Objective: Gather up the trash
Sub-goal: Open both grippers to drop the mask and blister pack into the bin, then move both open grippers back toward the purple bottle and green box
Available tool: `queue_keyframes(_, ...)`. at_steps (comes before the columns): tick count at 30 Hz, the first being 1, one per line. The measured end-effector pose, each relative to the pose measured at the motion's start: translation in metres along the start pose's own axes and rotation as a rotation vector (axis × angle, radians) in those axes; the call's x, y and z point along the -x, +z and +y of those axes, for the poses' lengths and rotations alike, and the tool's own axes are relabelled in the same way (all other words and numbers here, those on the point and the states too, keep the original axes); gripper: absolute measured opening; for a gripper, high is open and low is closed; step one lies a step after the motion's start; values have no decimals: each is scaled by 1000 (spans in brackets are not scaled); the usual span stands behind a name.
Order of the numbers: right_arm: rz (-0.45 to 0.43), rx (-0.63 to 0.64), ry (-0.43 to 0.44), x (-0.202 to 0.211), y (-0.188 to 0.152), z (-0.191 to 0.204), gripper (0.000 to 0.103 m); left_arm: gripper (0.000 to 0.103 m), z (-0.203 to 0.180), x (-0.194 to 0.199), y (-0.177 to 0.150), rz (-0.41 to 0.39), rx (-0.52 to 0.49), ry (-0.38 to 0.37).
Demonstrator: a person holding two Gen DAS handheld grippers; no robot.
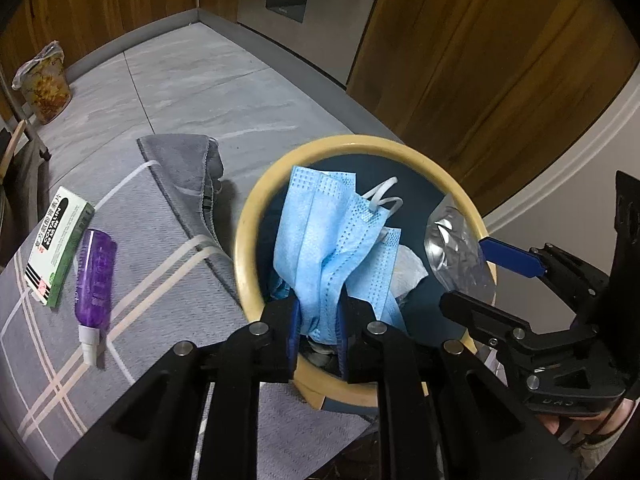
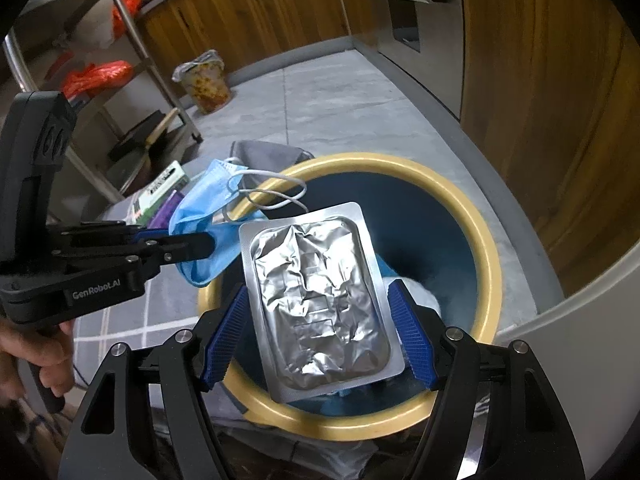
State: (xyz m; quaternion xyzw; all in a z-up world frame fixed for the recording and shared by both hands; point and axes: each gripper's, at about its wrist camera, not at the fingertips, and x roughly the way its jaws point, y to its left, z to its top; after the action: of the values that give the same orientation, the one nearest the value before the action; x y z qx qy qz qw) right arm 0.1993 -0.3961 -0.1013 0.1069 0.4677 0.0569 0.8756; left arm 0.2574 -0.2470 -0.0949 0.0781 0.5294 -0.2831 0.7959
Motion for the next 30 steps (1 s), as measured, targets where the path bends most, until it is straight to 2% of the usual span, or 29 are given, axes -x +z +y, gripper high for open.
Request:
queue_keyframes(1, 7, -7, -1, -1, -1, -3, 73, 16, -1, -2, 0, 4, 1, 0)
queue_keyframes(3, 20, -22, -15, -4, -2, -8, 73, 27, -2, -5, 0, 5, 4, 4)
queue_keyframes(9, 20, -48, -14, -1, -3, -15, 75, 48, 2, 1, 2, -18, 22, -4)
queue_keyframes(11, 13, -48, -11, 1, -4, -13, 76, 54, 4, 8, 2, -33, 32, -14)
queue_keyframes(13, 7, -44, -8, 2, -3, -10, 78, 56, 7, 12, 3, -44, 42, -23)
queue_keyframes(15, 3, -37, -8, 3, -2, -7, 80, 63, 11, 20, 3, -62, 56, -27)
queue_keyframes(23, -11, -48, 3, 8, 1, -3, 82, 68, 32, 41, -3, -101, 111, -55)
queue_keyframes(30, -25, -49, 12, 16, 3, 1, 83, 70, 48, 55, -10, -124, 125, -42)
